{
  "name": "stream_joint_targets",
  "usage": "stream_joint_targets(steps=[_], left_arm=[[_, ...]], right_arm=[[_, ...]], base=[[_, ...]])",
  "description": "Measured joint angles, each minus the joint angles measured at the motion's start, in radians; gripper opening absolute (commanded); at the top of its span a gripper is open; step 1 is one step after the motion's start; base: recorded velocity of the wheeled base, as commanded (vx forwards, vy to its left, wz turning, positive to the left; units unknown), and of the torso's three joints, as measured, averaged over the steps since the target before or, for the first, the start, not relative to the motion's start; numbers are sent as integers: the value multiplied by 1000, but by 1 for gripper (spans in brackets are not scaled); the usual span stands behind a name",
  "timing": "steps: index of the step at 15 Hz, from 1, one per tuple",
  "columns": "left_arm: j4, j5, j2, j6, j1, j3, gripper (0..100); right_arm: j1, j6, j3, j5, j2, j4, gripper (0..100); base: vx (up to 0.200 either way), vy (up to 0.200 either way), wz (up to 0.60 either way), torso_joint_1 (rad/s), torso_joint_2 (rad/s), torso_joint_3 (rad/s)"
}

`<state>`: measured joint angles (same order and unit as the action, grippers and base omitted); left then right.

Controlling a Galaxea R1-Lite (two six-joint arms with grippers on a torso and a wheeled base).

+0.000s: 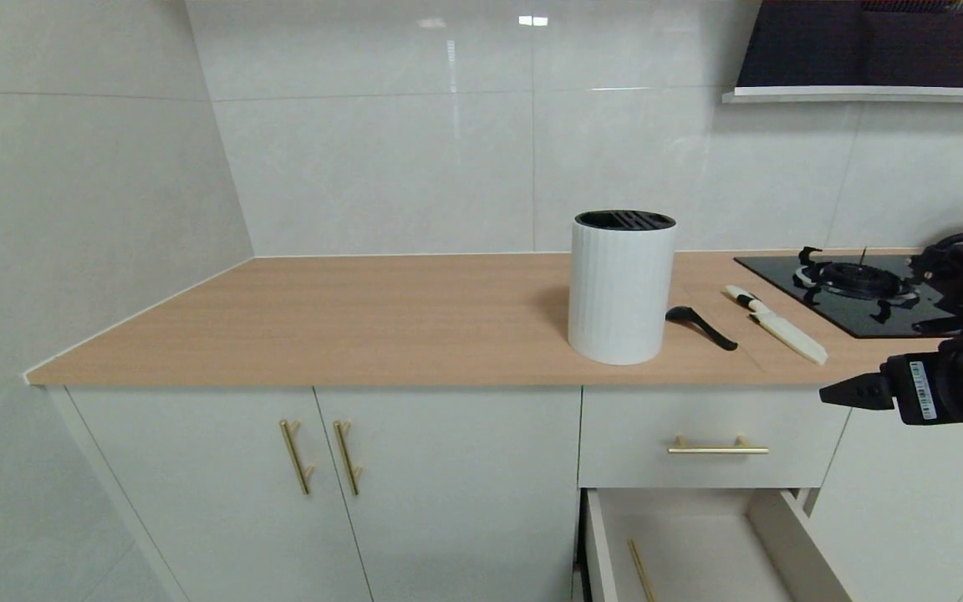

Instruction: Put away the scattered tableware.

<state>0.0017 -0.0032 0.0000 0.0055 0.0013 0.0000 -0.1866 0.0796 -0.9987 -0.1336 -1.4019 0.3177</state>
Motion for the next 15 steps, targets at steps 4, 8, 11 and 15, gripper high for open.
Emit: stream_joint_targets(steps=[4, 8, 11, 15], left_arm=[[0, 0, 0, 0, 0, 0, 100], [0, 0, 0, 0, 0, 0, 100], [0, 0, 0, 0, 0, 0, 100], [0, 0, 0, 0, 0, 0, 100]], right_arm=[[1, -1, 1, 2, 1, -15, 100], [30, -37, 25, 49, -22, -164, 100], [73, -95, -2, 183, -121, -325, 100], [129, -180, -168, 381, -342, -406, 100]], base=[[0, 0, 0, 165, -378, -211], [0, 0, 0, 22, -46, -24], [0, 0, 0, 0, 0, 0], [0, 0, 0, 0, 0, 0]])
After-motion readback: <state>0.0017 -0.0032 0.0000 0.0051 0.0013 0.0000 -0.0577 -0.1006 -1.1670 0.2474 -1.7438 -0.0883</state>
